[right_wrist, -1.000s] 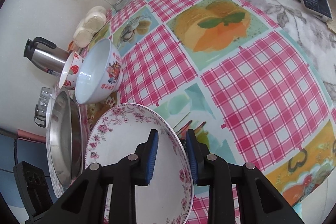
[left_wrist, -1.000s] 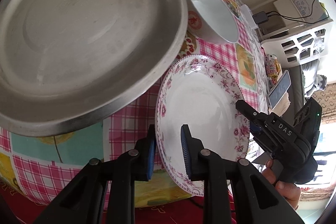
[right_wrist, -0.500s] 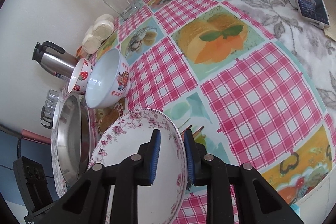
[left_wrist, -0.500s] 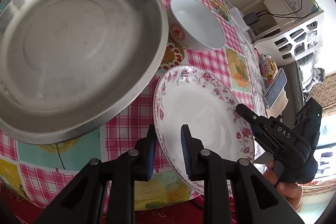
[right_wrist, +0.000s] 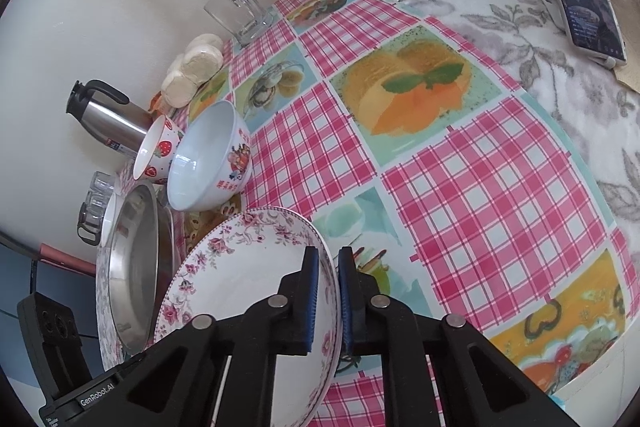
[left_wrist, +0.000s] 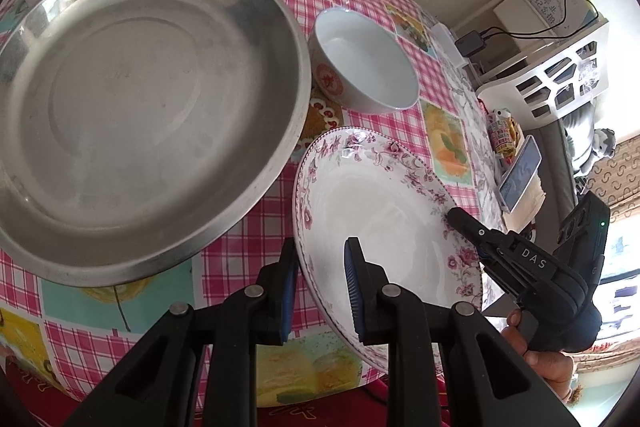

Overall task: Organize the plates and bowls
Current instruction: 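Lift the pink-floral plate on edge with the left tool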

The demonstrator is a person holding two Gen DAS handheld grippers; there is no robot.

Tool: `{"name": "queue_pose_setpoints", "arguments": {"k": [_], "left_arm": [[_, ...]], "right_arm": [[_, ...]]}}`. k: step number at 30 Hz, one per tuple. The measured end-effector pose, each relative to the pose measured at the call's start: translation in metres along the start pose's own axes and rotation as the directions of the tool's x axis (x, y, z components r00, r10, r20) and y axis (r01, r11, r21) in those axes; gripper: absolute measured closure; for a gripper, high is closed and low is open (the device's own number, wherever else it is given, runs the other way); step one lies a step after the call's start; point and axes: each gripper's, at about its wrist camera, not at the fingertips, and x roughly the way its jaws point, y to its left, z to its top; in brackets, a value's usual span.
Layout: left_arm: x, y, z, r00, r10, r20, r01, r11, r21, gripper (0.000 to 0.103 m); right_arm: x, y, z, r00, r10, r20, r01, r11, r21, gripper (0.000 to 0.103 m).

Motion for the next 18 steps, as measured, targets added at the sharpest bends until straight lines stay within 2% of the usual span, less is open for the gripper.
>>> {"name": "queue_pose_setpoints", "arguments": {"k": [9, 18], "left_arm": [[-0.015, -0.011, 0.004, 0.997, -0.033, 0.072, 0.029, 0.998, 0.052, 0.079], [-0.035, -0.013, 0.011, 0.987, -0.071, 0.143, 0.057, 0.993, 0.101, 0.079]], "right_arm": [[-0.015, 0.002, 0.004, 0.997, 0.048, 0.06, -0.048, 0.999, 0.0, 0.093], [-0.038, 0.021, 0.011, 0.984, 0.103, 0.147, -0.101, 0.995, -0.022, 0.093]]}}
